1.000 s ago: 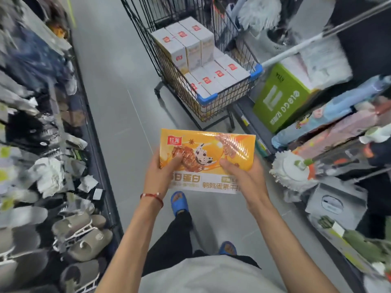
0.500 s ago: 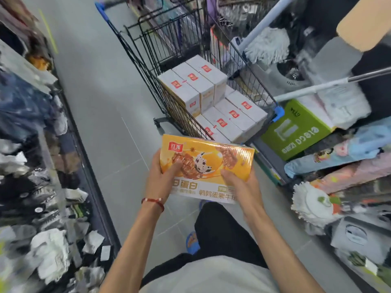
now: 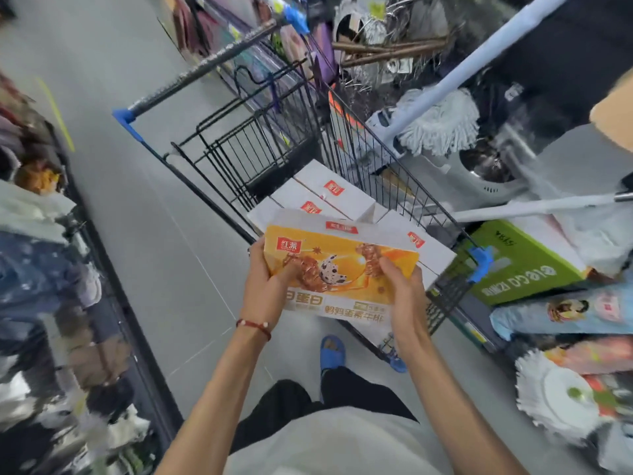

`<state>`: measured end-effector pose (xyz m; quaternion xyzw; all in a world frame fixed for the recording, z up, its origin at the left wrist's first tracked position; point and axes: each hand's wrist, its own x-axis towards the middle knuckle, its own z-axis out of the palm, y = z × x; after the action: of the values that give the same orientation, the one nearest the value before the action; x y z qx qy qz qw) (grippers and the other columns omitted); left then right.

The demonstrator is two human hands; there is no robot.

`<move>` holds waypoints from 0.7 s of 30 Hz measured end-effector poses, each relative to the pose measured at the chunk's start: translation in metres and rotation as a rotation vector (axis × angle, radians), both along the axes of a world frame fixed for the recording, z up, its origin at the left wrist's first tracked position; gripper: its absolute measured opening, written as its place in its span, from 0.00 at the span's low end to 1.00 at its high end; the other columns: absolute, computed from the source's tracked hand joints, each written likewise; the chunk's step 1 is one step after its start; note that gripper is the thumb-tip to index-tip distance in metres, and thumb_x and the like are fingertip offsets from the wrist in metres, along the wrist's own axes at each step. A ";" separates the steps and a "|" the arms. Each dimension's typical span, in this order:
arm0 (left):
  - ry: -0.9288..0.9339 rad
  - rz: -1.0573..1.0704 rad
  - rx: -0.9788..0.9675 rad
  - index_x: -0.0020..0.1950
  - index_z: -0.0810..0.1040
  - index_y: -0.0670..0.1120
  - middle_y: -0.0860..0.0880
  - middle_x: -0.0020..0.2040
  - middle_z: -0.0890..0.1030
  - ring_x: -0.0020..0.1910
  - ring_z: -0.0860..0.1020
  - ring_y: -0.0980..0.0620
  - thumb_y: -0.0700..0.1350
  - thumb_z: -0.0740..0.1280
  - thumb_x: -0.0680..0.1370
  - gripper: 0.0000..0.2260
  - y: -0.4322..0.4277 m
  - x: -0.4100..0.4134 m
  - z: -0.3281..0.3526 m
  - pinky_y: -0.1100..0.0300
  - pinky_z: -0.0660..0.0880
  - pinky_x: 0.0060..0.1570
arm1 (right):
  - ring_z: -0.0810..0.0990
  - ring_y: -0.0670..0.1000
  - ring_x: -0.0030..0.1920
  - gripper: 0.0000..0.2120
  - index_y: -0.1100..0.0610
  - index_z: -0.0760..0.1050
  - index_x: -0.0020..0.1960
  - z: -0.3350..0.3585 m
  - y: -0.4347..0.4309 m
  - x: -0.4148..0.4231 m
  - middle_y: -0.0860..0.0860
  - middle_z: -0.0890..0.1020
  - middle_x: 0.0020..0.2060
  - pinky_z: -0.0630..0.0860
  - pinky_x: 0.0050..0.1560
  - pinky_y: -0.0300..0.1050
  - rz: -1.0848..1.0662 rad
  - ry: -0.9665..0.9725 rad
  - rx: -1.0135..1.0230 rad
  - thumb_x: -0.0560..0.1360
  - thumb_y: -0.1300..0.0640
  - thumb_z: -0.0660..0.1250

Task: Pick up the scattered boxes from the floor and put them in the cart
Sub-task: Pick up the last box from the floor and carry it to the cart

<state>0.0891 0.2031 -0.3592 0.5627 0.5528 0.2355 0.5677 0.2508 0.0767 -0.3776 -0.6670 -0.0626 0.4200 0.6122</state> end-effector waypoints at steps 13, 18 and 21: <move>-0.037 -0.148 0.020 0.62 0.66 0.45 0.52 0.51 0.80 0.43 0.82 0.64 0.54 0.69 0.79 0.20 0.142 0.110 0.013 0.64 0.77 0.44 | 0.82 0.43 0.55 0.22 0.52 0.66 0.68 0.018 0.108 0.081 0.49 0.82 0.60 0.75 0.49 0.39 -0.185 -0.003 -0.014 0.80 0.45 0.68; -0.047 -0.250 -0.005 0.59 0.68 0.49 0.52 0.52 0.82 0.50 0.81 0.54 0.57 0.72 0.76 0.20 0.199 0.154 0.003 0.60 0.75 0.48 | 0.80 0.32 0.48 0.20 0.51 0.64 0.68 0.013 0.150 0.107 0.44 0.80 0.56 0.73 0.43 0.29 -0.297 -0.029 -0.039 0.82 0.50 0.68; -0.052 -0.331 -0.035 0.62 0.71 0.52 0.55 0.54 0.84 0.53 0.82 0.57 0.57 0.73 0.74 0.21 0.236 0.175 -0.007 0.56 0.76 0.56 | 0.79 0.31 0.52 0.20 0.50 0.63 0.69 0.010 0.173 0.116 0.41 0.78 0.59 0.70 0.49 0.31 -0.347 -0.055 -0.047 0.81 0.50 0.68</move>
<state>0.2636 0.4396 -0.3665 0.6297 0.4420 0.1434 0.6225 0.3665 0.2497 -0.3678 -0.6931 0.0465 0.2909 0.6579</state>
